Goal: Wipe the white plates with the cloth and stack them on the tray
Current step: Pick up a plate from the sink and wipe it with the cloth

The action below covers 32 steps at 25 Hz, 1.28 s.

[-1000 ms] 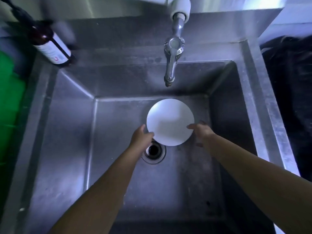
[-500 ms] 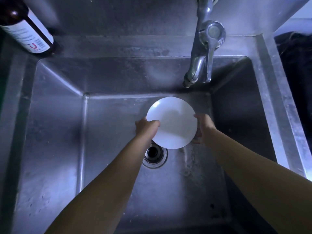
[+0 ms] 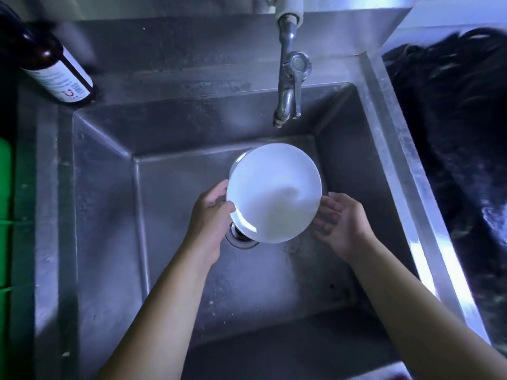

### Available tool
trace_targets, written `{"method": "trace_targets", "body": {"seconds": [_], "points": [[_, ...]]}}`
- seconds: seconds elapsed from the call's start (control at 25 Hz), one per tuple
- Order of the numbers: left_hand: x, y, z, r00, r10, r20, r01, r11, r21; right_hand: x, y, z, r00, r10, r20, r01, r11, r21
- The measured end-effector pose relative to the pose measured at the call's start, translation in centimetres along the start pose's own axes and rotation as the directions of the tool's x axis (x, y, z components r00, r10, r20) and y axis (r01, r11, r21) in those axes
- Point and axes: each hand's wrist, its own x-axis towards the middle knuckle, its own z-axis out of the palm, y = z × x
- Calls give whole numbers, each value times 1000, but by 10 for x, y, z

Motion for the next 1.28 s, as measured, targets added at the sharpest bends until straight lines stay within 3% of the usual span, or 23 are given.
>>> {"method": "trace_targets", "body": {"seconds": [0.12, 0.24, 0.36, 0.48, 0.56, 0.72, 0.8, 0.92, 1.0, 1.04, 1.12, 1.2, 1.24, 1.28], "points": [[-52, 15, -5, 997, 72, 17, -72, 997, 25, -48, 9, -22, 1000, -10, 18, 8, 994, 109], [-94, 29, -13, 969, 190, 160, -217, 960, 178, -91, 10, -36, 998, -36, 49, 28, 988, 152], [-126, 47, -20, 882, 300, 362, -396, 889, 228, -126, -1, -45, 991, -93, 94, 86, 993, 76], [-159, 65, -21, 799, 420, 430, -540, 816, 207, -158, -14, -55, 973, -174, 149, 174, 985, 9], [-182, 70, -14, 778, 475, 411, -583, 790, 191, -176, -17, -64, 959, -207, 192, 209, 978, 13], [-231, 57, 6, 808, 521, 277, -584, 771, 254, -205, -11, -84, 918, -212, 334, 213, 976, 36], [-259, 38, 21, 839, 495, 227, -541, 807, 238, -216, -4, -101, 886, -210, 413, 217, 976, 31], [-285, 2, 39, 931, 361, 47, -363, 931, 39, -222, 16, -128, 854, -207, 477, 301, 945, -131], [-295, -19, 46, 982, 187, -36, -191, 970, -151, -219, 43, -149, 863, -304, 404, 446, 833, -328], [-300, -29, 48, 991, 114, -65, -127, 961, -246, -216, 62, -162, 846, -381, 372, 525, 712, -466], [-313, -48, 49, 990, 37, -138, -86, 925, -369, -211, 111, -195, 734, -482, 478, 656, 323, -682], [-326, -63, 45, 977, 32, -212, -117, 908, -402, -198, 162, -222, 607, -395, 690, 722, -88, -686], [-333, -69, 42, 970, 40, -239, -136, 905, -403, -190, 182, -234, 564, -334, 755, 730, -226, -645], [-340, -73, 40, 966, 48, -255, -152, 901, -407, -181, 193, -242, 531, -309, 789, 733, -299, -611]]}}
